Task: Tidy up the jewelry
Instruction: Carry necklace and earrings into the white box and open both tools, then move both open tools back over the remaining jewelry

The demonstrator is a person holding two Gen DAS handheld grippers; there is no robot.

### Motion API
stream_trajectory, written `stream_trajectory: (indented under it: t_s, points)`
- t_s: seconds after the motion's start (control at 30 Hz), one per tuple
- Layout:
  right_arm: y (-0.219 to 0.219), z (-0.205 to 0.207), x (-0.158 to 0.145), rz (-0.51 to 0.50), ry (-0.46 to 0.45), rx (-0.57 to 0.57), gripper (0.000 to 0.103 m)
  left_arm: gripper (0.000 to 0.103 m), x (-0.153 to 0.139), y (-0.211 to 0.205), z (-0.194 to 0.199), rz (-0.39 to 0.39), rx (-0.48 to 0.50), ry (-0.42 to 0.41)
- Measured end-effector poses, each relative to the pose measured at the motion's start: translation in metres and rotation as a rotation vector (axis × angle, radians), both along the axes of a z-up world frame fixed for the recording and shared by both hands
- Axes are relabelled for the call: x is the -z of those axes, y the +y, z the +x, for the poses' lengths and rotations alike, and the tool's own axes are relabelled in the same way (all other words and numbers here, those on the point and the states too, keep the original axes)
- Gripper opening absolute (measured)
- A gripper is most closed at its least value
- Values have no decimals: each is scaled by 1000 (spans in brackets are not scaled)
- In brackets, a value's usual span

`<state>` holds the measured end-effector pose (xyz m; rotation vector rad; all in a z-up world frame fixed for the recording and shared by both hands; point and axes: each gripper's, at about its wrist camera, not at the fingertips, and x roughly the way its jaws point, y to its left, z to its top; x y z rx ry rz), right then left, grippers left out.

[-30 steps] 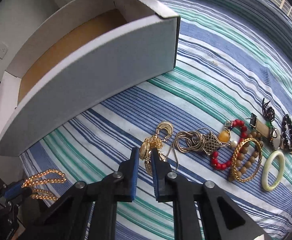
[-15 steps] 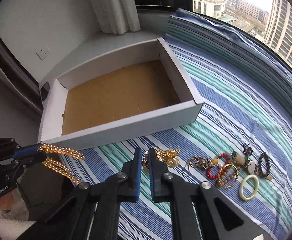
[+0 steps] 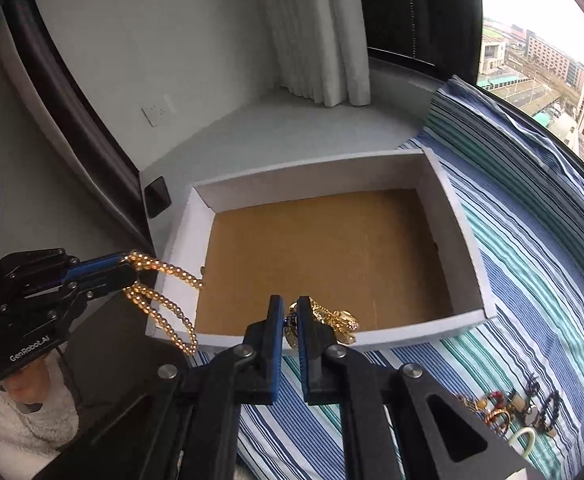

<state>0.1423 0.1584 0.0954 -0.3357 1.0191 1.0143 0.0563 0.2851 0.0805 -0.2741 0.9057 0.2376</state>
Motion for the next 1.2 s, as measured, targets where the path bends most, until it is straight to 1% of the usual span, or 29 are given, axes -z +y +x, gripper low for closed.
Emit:
stream_trajectory:
  t_s: [0.17,0.23,0.27,0.3,0.33,0.37,0.4,0.43,0.5,0.53,0.63,0.67,0.8,0.93,1.0,1.07,1.1,1.17,1.2]
  points:
    - [46,-3,35,-27,39,-53,7,5,53,29,7,-8,-79,100]
    - [59,-4,50,-46,36,-68,7,6,71,33,9,28,-105,133]
    - [63,-5,55,-54,34,-75,8,11,78,34,8,52,-120,142]
    - [67,-5,59,-60,31,-75,9,18,83,34,8,76,-132,149]
    - [68,-4,63,-69,29,-71,14,41,86,34,7,96,-143,154]
    - [69,-4,67,-74,31,-65,22,68,87,33,5,112,-153,149]
    - [67,-3,69,-72,36,-56,37,78,86,31,2,130,-163,133]
    - [63,-2,70,-67,40,-46,40,86,83,28,-1,153,-170,112]
    - [55,-1,71,-65,44,-33,40,86,78,20,-4,196,-165,94]
    - [48,-1,70,-61,41,-25,40,87,76,14,-5,204,-157,88]
    - [19,-2,65,-40,18,10,42,93,71,-10,-8,196,-119,57]
    - [6,-2,62,-27,17,22,43,93,70,-22,-9,192,-94,47]
    - [-67,7,48,40,38,112,46,93,75,-78,-7,154,40,41]
    - [-153,12,28,52,-35,255,60,94,90,-138,9,96,185,56]
    - [-196,11,24,64,-62,330,60,94,101,-166,18,80,238,71]
    - [-240,7,29,55,-77,439,60,94,117,-194,25,62,290,92]
    - [-261,5,34,31,-87,500,60,94,126,-206,27,54,312,109]
    - [-300,-2,56,-24,-91,608,60,94,146,-230,30,38,353,141]
    - [-318,-7,71,-41,-76,650,60,94,157,-240,31,35,366,162]
